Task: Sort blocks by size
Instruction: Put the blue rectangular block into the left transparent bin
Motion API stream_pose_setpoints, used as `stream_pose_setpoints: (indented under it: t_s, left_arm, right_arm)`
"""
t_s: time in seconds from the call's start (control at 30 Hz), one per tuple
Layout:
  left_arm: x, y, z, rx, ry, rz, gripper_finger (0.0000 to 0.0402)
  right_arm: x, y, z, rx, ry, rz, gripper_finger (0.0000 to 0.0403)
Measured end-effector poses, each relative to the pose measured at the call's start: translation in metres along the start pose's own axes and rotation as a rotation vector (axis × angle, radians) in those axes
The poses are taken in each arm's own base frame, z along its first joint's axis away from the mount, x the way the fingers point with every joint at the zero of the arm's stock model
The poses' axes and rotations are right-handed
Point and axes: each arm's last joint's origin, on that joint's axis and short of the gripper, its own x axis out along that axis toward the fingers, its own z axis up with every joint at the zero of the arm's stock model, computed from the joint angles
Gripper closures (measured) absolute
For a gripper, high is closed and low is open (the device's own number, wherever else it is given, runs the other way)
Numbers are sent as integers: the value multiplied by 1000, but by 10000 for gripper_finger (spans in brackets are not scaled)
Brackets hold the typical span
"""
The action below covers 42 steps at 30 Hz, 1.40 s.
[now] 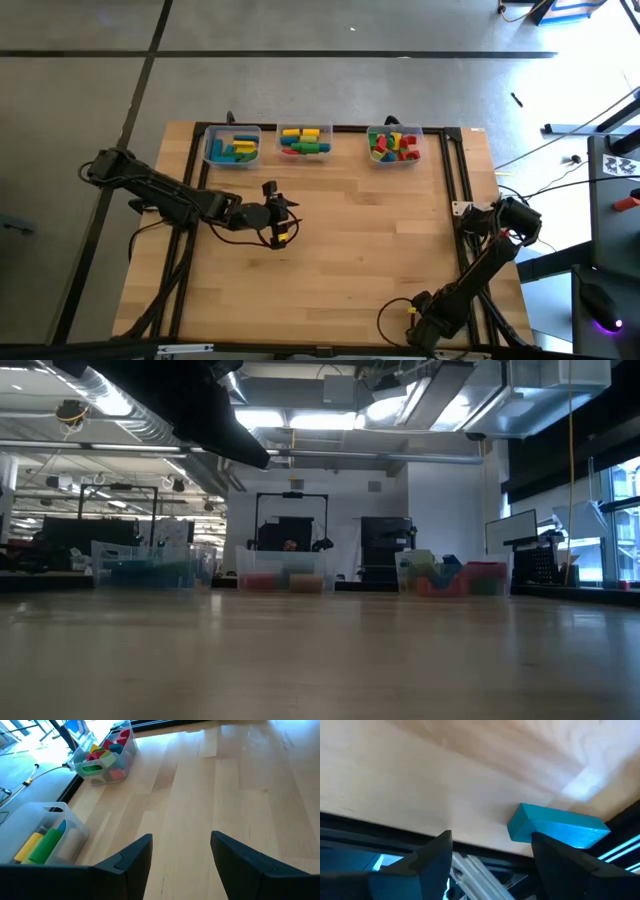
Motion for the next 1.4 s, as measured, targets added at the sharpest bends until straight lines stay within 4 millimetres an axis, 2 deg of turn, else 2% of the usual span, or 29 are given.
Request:
stream_pose_setpoints:
  t_s: [0.53,0.73,1.07,1.17,1.33,1.4]
  left_arm:
    - [0,0,0,0,0,0,204]
    - [0,0,0,0,0,0,204]
    - [0,0,0,1,2,0,204]
    - [0,0,0,2,4,0,204]
    - [0,0,0,2,4,0,204]
    - [0,0,0,2,4,0,204]
  right_arm:
    - [-28,15,58,-217,-57,-5,139]
    - [-43,20,81,-179,-63,25,139]
    - [-77,22,115,-227,-222,126,139]
    - [-88,22,118,-281,-270,133,139]
    - [-116,18,104,-433,-336,137,139]
    - [-121,14,94,-558,-361,97,139]
